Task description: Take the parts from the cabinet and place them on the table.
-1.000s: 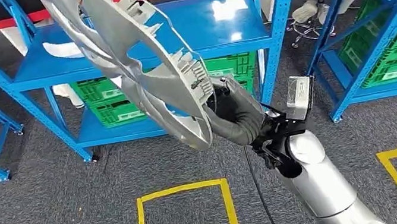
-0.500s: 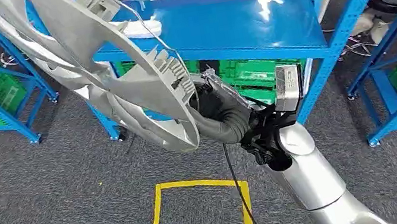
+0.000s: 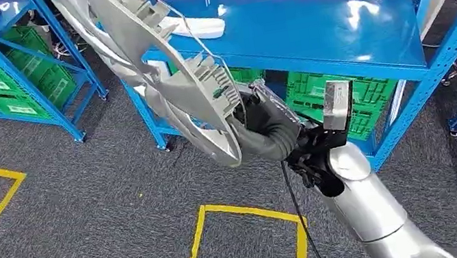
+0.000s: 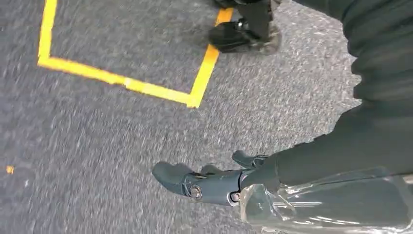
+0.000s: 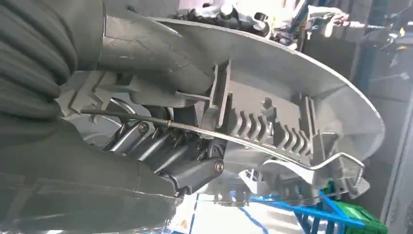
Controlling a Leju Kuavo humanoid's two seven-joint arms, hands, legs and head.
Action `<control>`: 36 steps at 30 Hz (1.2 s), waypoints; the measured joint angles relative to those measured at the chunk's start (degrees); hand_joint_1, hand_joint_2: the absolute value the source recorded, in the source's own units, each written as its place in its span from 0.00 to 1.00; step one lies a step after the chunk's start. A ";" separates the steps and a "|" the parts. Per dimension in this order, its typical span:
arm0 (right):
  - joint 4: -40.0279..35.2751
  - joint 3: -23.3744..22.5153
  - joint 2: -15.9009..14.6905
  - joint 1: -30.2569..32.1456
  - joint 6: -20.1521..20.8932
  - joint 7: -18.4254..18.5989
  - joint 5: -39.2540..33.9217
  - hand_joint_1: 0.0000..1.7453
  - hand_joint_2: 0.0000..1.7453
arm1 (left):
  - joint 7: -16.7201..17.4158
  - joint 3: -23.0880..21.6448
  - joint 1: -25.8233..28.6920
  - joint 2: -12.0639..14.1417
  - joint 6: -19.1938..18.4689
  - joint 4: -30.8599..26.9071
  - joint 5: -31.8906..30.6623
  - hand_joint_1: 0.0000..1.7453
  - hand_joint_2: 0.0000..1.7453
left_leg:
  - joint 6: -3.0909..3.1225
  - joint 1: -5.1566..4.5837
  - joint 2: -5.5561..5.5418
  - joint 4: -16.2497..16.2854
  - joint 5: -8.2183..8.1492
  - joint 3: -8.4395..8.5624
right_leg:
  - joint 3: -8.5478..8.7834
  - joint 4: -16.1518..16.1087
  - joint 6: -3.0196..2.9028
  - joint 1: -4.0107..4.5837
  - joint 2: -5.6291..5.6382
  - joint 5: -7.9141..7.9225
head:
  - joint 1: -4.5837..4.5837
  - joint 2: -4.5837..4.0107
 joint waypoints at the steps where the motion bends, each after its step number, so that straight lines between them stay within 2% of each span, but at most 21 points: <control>1: -0.02 0.04 0.07 0.27 -0.04 0.00 0.00 1.00 1.00 | -0.09 0.02 0.17 0.09 0.24 0.16 0.00 0.00 1.00 | -0.05 0.05 0.08 2.29 -0.20 -1.34 | 0.10 0.00 -0.10 0.01 -0.61 -0.10 | -0.04 0.00; 3: -0.15 0.04 0.13 0.76 -0.07 0.00 0.00 1.00 1.00 | -0.13 0.00 0.74 0.20 0.31 0.22 -0.04 0.00 1.00 | 0.16 0.05 0.15 -1.26 2.53 0.25 | 0.47 0.00 -0.08 0.13 -1.85 -0.42 | -0.04 0.00; 4: -0.26 0.07 0.20 0.86 -0.07 0.04 0.00 1.00 1.00 | -0.13 0.02 0.90 0.35 0.37 0.22 -0.20 0.00 1.00 | 0.53 -0.06 0.64 -6.30 5.01 2.89 | 0.74 0.00 -0.01 0.26 -2.52 -0.65 | -0.04 0.00; 5: -0.46 0.09 0.24 0.90 -0.07 0.02 0.00 1.00 1.00 | -0.13 0.02 0.90 0.48 0.42 0.20 -0.35 0.00 1.00 | 1.19 -0.43 2.39 -11.49 7.06 5.74 | 1.04 -0.01 0.05 0.48 -3.10 -0.87 | -0.04 0.00; 6: -0.72 0.07 0.31 0.95 -0.07 0.02 0.00 1.00 1.00 | -0.13 0.02 0.69 0.79 0.48 0.18 -0.55 0.00 1.00 | 1.91 -1.36 5.79 -14.73 6.61 7.46 | 1.30 -0.06 0.21 0.64 -3.81 -1.09 | 0.02 0.00; 11: -1.27 0.04 0.70 1.12 -0.09 -0.02 -0.02 1.00 1.00 | -0.09 0.02 1.22 1.09 0.72 0.15 -0.68 0.00 1.00 | 3.12 -1.05 2.18 -16.13 7.49 8.41 | 1.41 -0.39 1.37 1.36 -6.75 -2.00 | -0.02 0.00; 13: -1.38 -0.09 0.57 1.13 -0.09 -0.02 -0.04 1.00 1.00 | 0.11 0.02 1.09 0.83 0.72 0.09 -1.25 0.00 1.00 | 3.58 -0.75 0.74 -16.73 7.91 8.57 | -0.45 4.57 1.02 0.75 -1.67 -4.41 | 0.15 0.00; 14: -1.38 -0.22 0.33 1.31 -0.09 -0.04 -0.04 1.00 1.00 | 0.24 0.02 0.90 0.81 0.74 0.05 -1.31 0.00 1.00 | 3.65 -0.68 -0.12 -16.72 7.97 8.54 | -2.66 9.03 0.82 0.60 -0.35 -6.11 | 0.44 0.00; 16: -1.38 -0.39 0.17 1.81 -0.09 -0.04 -0.04 1.00 1.00 | 0.37 0.04 0.91 0.70 0.72 0.05 -1.57 0.00 1.00 | 3.67 -0.68 -1.99 -16.69 7.94 8.52 | -6.92 17.06 1.07 0.36 0.39 -8.53 | 0.46 0.00; 17: -1.36 -0.42 0.11 2.08 -0.09 -0.02 -0.04 1.00 1.00 | 0.50 0.04 0.94 0.68 0.72 0.05 -1.75 0.00 1.00 | 3.64 -0.64 -2.98 -16.68 7.93 8.52 | -7.56 17.62 1.58 0.25 0.39 -8.14 | 0.46 0.00; 20: -1.38 -0.57 -0.09 2.22 -0.07 -0.02 -0.04 1.00 1.00 | 0.65 0.04 0.93 0.44 0.39 0.05 -2.51 0.00 1.00 | 3.07 -0.27 -5.78 -16.11 7.68 8.51 | -2.19 5.20 3.71 -0.64 1.12 -2.31 | 0.48 0.00; 21: -1.38 -0.68 -0.11 2.21 -0.04 -0.02 -0.04 1.00 1.00 | 0.70 0.07 0.91 0.35 0.26 0.05 -2.71 0.00 1.00 | 2.64 -0.25 -6.51 -15.57 7.40 8.24 | -0.18 0.78 4.18 -1.23 3.41 -0.72 | 0.50 0.00; 22: -1.35 -0.72 -0.13 2.26 -0.04 -0.02 -0.07 1.00 1.00 | 0.76 0.18 0.87 0.37 0.24 0.05 -2.93 0.00 1.00 | 2.15 -0.48 -7.16 -14.95 7.15 7.74 | -0.10 1.02 3.61 -0.88 4.78 -0.72 | 0.59 0.00; 25: -1.51 -0.85 -0.02 2.36 0.07 -0.04 -0.11 1.00 1.00 | 0.89 0.31 1.22 0.33 0.13 0.05 -3.02 0.00 1.00 | 1.27 -0.06 -8.38 -15.04 7.36 7.22 | -0.09 1.05 2.00 -0.38 3.20 -0.73 | 0.50 0.00; 26: -1.51 -0.85 0.07 2.33 0.04 -0.02 -0.04 1.00 1.00 | 0.89 0.33 1.33 0.35 0.09 0.05 -3.10 0.00 1.00 | 1.11 -0.03 -8.90 -14.93 7.25 7.05 | 0.09 0.85 1.54 -0.98 2.57 -0.54 | 0.50 0.00; 28: -1.57 -0.96 0.28 2.38 -0.04 0.04 0.04 1.00 1.00 | 0.89 0.37 1.32 0.26 -0.02 0.05 -3.54 0.00 1.00 | 0.48 -0.35 -2.85 -11.18 5.22 5.29 | 0.58 0.74 0.82 -0.77 1.42 -0.78 | -0.20 0.00; 29: -1.66 -1.03 0.26 2.40 -0.04 0.06 0.07 1.00 1.00 | 0.89 0.44 1.09 0.28 -0.13 0.05 -3.63 0.00 1.00 | 0.24 -0.16 -1.19 -7.13 3.41 3.29 | 0.71 0.75 0.62 -0.53 0.85 -0.91 | -0.09 0.00; 31: -1.68 -1.05 0.26 2.41 -0.04 0.04 0.04 1.00 1.00 | 0.89 0.48 0.88 0.26 -0.24 0.05 -3.67 0.00 1.00 | 0.08 -0.03 0.10 1.47 0.33 -1.31 | 0.84 0.77 0.33 -0.25 -0.58 -1.16 | -0.11 0.00; 32: -1.68 -1.01 0.26 2.51 -0.04 0.06 0.07 1.00 1.00 | 0.91 0.48 0.91 0.09 -0.31 0.05 -3.72 0.00 1.00 | 0.12 -0.03 0.12 3.37 0.35 -2.56 | 0.91 0.77 0.20 -0.11 -1.38 -1.30 | -0.13 0.00; 34: -1.68 -0.98 0.28 2.59 -0.02 0.09 0.09 1.00 1.00 | 0.92 0.57 0.98 0.04 -0.31 0.05 -3.72 0.00 1.00 | 0.62 -0.10 0.20 -1.13 3.37 -0.51 | 1.18 0.76 0.13 0.20 -2.63 -1.61 | -0.13 0.00; 36: -1.68 -0.92 0.33 2.48 -0.02 0.09 0.11 1.00 1.00 | 0.92 0.87 0.91 0.07 -0.31 0.05 -3.70 0.00 1.00 | 2.02 -0.95 3.02 -10.48 7.49 4.68 | 1.70 0.71 0.14 0.60 -3.82 -2.07 | -0.11 0.00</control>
